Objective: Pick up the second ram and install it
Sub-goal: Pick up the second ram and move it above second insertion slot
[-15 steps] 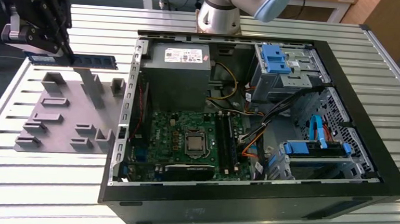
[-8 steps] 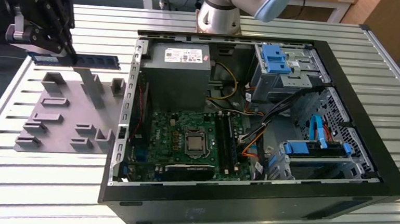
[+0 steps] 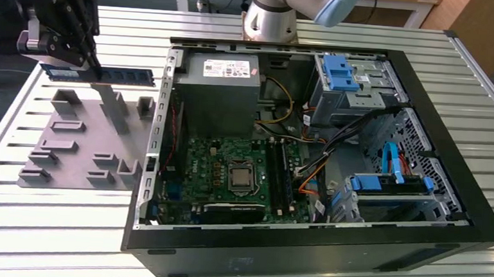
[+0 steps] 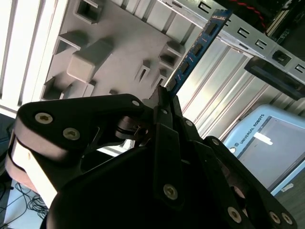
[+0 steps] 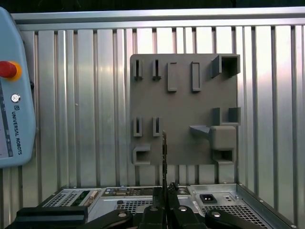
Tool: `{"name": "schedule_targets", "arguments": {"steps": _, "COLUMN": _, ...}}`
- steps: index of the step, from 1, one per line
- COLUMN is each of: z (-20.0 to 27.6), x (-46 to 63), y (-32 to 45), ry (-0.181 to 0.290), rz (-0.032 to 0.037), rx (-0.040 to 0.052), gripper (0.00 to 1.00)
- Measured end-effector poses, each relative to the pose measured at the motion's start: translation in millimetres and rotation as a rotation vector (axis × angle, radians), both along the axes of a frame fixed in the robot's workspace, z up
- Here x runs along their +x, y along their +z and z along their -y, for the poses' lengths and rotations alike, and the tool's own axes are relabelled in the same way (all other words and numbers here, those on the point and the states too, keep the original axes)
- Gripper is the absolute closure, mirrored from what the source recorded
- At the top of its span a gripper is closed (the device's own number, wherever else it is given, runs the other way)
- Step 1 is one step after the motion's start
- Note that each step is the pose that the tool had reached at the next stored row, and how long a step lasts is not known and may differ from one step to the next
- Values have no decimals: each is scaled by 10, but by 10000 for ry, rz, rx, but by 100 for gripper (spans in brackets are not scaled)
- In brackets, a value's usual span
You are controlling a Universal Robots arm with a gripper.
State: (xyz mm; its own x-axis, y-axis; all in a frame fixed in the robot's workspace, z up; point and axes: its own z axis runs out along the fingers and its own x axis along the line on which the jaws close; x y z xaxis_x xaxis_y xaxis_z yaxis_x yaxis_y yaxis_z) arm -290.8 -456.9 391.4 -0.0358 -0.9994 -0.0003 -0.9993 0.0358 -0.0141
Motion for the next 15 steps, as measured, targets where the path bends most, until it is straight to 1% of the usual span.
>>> {"name": "schedule_targets", "arguments": {"steps": 15, "z": 0, "x": 146, "y": 0, "ry": 0, "rz": 0, "rx": 0, "gripper": 86}}
